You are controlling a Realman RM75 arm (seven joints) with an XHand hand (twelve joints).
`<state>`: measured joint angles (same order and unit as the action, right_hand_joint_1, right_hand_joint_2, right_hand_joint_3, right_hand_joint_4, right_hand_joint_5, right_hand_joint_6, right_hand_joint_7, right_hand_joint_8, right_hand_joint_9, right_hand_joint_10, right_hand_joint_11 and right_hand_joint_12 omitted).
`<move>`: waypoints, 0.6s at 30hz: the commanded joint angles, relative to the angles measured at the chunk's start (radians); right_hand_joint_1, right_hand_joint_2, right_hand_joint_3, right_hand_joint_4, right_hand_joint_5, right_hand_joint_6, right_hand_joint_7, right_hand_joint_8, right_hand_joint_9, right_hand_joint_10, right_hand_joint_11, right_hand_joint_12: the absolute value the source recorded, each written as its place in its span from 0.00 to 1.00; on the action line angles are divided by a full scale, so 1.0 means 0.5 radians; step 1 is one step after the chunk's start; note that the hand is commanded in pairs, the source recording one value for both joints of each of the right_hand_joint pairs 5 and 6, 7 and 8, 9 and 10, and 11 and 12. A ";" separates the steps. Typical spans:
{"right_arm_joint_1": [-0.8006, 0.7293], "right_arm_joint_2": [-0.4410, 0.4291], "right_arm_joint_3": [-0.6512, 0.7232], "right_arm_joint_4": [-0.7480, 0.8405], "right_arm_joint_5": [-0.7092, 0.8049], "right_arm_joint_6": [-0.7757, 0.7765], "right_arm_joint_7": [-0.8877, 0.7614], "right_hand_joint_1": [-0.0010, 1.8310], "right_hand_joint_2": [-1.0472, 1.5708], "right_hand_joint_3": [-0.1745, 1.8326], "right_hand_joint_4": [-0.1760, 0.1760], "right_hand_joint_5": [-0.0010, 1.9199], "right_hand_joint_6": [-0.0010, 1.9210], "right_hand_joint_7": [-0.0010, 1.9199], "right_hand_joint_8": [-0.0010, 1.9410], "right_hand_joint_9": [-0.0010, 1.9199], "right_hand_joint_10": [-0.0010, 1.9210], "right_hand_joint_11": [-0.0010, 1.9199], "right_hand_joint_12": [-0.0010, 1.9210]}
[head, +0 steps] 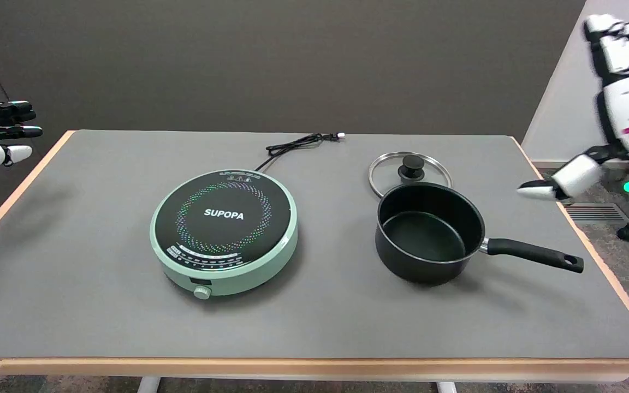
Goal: Pick up the pot.
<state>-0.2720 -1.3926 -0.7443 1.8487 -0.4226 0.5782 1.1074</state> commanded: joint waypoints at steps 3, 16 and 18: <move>-0.197 -0.293 -0.684 -0.005 0.691 -0.073 -1.275 0.69 0.20 0.49 0.14 0.03 0.03 0.03 0.03 0.03 0.03 0.03 0.03; -0.497 -0.330 -0.719 -0.104 1.237 0.561 -1.822 0.68 0.16 0.55 0.25 0.02 0.02 0.02 0.02 0.02 0.02 0.02 0.02; -0.582 -0.347 -0.758 -0.132 1.291 0.676 -1.872 0.67 0.16 0.56 0.27 0.02 0.02 0.02 0.02 0.02 0.02 0.02 0.02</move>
<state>-0.3685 -1.5091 -1.0104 1.8353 -0.0789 0.6147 0.5280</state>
